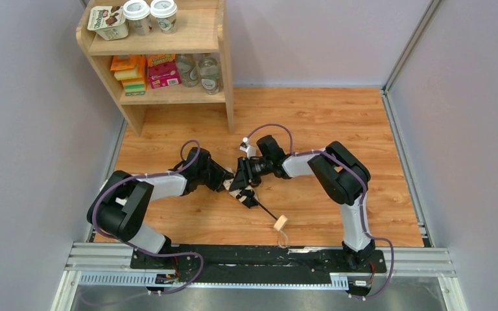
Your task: Put away the umbrella
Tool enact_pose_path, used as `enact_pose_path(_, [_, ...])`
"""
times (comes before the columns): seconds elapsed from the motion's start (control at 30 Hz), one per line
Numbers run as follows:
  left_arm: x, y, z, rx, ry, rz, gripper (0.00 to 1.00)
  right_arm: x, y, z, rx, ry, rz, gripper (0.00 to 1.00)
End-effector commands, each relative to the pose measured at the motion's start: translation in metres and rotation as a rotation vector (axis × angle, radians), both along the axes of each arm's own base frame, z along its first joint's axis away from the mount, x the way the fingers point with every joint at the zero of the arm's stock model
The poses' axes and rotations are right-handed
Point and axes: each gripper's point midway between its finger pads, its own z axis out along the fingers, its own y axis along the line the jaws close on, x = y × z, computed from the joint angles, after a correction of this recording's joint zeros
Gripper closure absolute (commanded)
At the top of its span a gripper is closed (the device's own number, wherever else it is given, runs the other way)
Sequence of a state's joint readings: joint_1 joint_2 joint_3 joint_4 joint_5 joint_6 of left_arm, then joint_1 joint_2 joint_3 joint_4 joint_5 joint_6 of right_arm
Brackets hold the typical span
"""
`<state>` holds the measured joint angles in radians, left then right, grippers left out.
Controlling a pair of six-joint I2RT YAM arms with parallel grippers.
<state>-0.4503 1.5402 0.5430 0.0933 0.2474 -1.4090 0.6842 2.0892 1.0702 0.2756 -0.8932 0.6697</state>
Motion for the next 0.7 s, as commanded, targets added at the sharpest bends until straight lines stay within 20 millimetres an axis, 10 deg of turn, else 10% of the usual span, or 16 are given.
enact_pose_path(0.0, [-0.093, 0.053, -0.077, 0.306, 0.323, -0.069, 1.0, 0.011, -0.008, -0.021, -0.325, -0.221, -0.069, 0.38])
enact_pose_path(0.17, [-0.097, 0.058, -0.067, 0.328, 0.356, -0.055, 1.0, 0.024, -0.014, -0.009, -0.551, -0.516, -0.073, 0.16])
enact_pose_path(0.33, [-0.098, 0.054, -0.059, 0.327, 0.394, -0.054, 1.0, 0.033, -0.019, -0.011, -0.764, -0.742, -0.106, 0.17])
enact_pose_path(0.67, [-0.095, 0.051, -0.047, 0.315, 0.371, -0.043, 1.0, 0.02, -0.012, -0.029, -0.681, -0.699, -0.056, 0.9])
